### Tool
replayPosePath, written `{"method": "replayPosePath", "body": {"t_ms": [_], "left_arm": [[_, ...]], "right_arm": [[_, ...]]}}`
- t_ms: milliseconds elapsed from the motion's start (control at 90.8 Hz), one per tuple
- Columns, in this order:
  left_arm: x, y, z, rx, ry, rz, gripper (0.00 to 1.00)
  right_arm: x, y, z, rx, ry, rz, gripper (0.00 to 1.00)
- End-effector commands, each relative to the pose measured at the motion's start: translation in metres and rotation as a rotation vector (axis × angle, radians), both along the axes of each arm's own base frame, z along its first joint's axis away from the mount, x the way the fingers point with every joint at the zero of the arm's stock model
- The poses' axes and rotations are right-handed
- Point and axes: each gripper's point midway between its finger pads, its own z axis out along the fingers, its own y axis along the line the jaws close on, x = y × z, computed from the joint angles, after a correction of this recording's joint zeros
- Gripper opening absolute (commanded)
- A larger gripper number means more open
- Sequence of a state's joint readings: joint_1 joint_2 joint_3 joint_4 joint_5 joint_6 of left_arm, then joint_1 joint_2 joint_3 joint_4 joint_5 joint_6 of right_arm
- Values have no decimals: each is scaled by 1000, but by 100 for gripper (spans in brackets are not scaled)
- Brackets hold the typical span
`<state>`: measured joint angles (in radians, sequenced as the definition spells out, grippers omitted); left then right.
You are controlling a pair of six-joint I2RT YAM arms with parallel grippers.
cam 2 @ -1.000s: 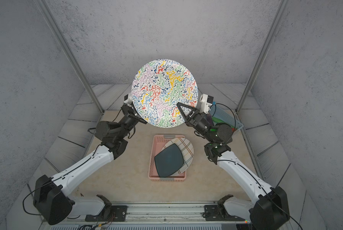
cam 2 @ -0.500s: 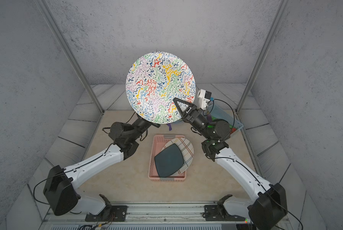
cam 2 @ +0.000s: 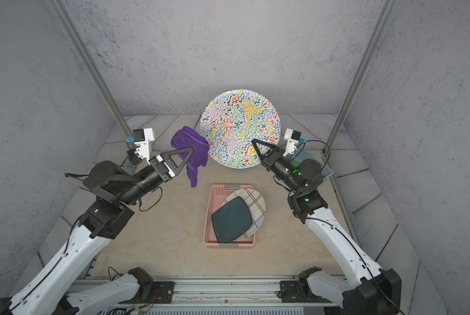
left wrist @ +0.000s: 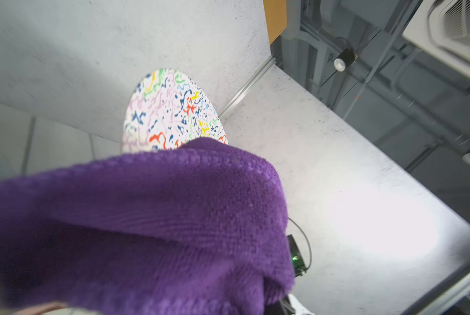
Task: Wipe the wet plate dry
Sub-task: Wipe the plate with towel.
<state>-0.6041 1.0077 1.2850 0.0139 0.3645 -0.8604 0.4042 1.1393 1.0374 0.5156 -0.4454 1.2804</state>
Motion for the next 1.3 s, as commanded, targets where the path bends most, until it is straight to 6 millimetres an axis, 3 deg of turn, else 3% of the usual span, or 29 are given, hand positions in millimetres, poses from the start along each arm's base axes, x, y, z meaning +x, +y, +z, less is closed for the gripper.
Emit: {"method": "replayPosePath", "body": {"t_ms": [0, 88, 165, 352, 451, 528, 683, 815, 925, 1002, 1068, 1200, 1244, 1288], "left_arm": [[42, -2, -99, 440, 44, 136, 0], [55, -6, -115, 508, 49, 147, 0], [55, -21, -129, 539, 47, 81, 0], [26, -91, -177, 629, 70, -125, 0], [23, -106, -194, 670, 89, -123, 0], [38, -87, -194, 698, 115, -33, 0], [91, -6, -192, 544, 300, 121, 0], [91, -5, -203, 642, 292, 88, 0], [113, 29, -198, 605, 323, 216, 0], [127, 43, -192, 570, 314, 249, 0], [123, 22, -189, 589, 275, 176, 0], [85, -61, -197, 760, 139, -21, 0], [80, -72, -196, 789, 116, -42, 0], [83, -72, -191, 776, 117, -19, 0]], "right_arm": [[-21, 10, 7, -57, -78, 61, 0], [-30, 16, 4, -72, -90, 88, 0], [-35, 19, 3, -80, -94, 98, 0], [-38, 33, 0, -82, -93, 120, 0], [-38, 41, 1, -64, -86, 144, 0], [-37, 37, 4, -32, -85, 124, 0], [-45, 25, 3, -43, -102, 76, 0], [-66, 59, 3, -105, -144, 234, 0], [-86, 85, -2, -111, -174, 337, 0], [-96, 90, -5, -93, -190, 364, 0], [-95, 86, -6, -82, -189, 338, 0], [-85, 78, -10, -111, -180, 246, 0], [-88, 83, -10, -144, -184, 273, 0], [-92, 89, -10, -172, -185, 320, 0]]}}
